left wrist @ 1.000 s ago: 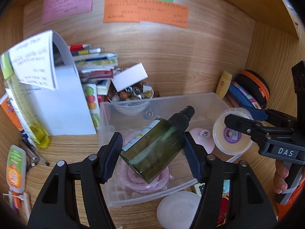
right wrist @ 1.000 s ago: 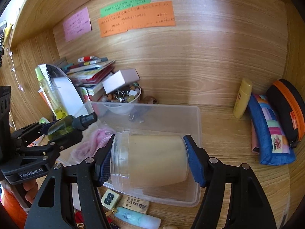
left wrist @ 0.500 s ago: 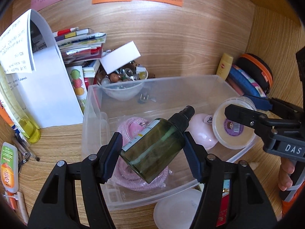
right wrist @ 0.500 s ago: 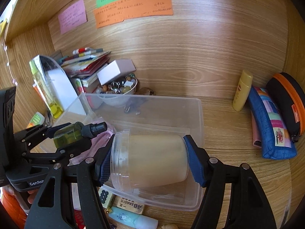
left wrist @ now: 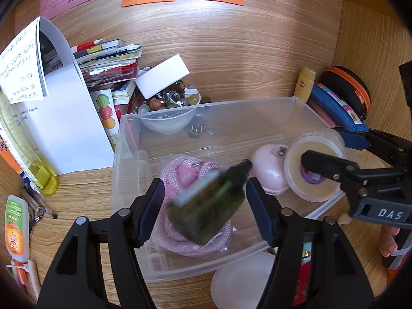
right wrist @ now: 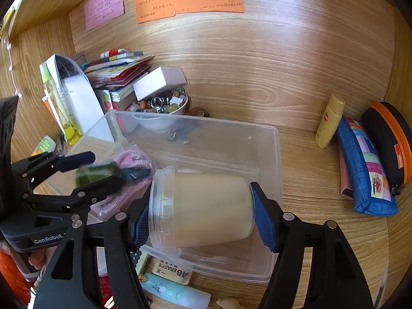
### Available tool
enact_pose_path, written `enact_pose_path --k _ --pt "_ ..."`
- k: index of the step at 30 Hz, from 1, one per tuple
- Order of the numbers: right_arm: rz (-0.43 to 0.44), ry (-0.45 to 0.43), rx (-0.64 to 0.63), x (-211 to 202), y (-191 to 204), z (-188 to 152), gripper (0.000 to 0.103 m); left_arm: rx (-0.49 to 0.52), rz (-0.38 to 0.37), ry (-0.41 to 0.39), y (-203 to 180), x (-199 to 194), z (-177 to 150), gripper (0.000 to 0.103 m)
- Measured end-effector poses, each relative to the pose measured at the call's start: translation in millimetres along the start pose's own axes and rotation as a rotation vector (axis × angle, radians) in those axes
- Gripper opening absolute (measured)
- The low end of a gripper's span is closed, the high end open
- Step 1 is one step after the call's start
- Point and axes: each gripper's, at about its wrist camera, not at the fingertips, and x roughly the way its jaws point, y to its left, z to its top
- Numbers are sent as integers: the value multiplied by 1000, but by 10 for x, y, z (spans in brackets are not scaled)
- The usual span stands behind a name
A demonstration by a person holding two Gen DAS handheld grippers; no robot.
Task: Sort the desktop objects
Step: 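Carry the green bottle and cream container over the clear box, then release the green bottle from the left tool while the right tool drops the cream container into the box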
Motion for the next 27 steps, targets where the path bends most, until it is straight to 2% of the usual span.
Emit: enact_pose_path --k 2,4,11,13,16,21,24,27 --pt "-1 8 -9 17 13 -5 65 12 -6 2 -19 -1 -9 72" --pt "-2 16 -17 36 18 -13 65 24 23 -11 -43 -17 -19 76" --pt "6 41 -40 69 61 -35 66 27 20 -20 -28 -30 -27 79" --pt "21 42 -40 58 69 -40 67 19 10 -25 -11 -51 -29 84" --pt "20 11 -52 -22 74 -32 67 2 -8 -39 20 -88 -17 90" --pt "37 -33 -76 -153 110 -9 68 -6 -1 -53 30 -117 -8 91" --pt "45 -52 -82 -194 123 5 72 -6 5 -57 28 -125 -3 91" --pt "53 -80 -76 -248 101 27 80 -10 24 -67 43 -170 -15 92"
